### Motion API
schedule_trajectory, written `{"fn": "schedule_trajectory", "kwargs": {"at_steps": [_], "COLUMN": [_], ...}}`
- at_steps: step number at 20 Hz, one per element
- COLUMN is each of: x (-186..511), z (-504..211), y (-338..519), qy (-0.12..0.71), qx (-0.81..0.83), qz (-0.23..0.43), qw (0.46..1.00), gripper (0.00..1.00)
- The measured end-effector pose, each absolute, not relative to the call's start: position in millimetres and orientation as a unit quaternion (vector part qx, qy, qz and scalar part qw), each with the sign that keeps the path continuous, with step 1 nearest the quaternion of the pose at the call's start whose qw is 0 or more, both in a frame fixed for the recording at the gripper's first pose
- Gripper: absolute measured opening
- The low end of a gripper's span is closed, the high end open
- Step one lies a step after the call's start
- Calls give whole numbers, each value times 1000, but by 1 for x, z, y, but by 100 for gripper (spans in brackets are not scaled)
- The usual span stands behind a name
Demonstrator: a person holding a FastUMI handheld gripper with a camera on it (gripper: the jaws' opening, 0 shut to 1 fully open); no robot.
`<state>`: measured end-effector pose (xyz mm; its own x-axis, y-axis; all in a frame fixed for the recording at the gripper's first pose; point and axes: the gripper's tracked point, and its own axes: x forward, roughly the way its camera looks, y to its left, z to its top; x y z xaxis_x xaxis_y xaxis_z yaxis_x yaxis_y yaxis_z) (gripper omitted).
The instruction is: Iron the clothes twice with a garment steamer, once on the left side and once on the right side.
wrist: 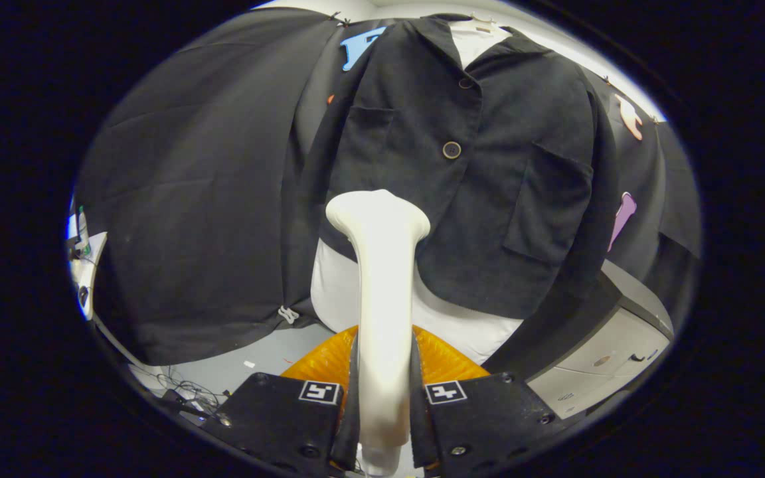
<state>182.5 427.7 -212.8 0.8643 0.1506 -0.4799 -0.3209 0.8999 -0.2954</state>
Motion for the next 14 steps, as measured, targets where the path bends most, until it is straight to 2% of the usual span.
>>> {"fn": "schedule_trajectory", "kwargs": {"at_steps": [14], "x": [106], "z": [-242], "y": [384], "qy": [295], "qx": [-189], "qz": [120], "qw": [929], "gripper": [34]}}
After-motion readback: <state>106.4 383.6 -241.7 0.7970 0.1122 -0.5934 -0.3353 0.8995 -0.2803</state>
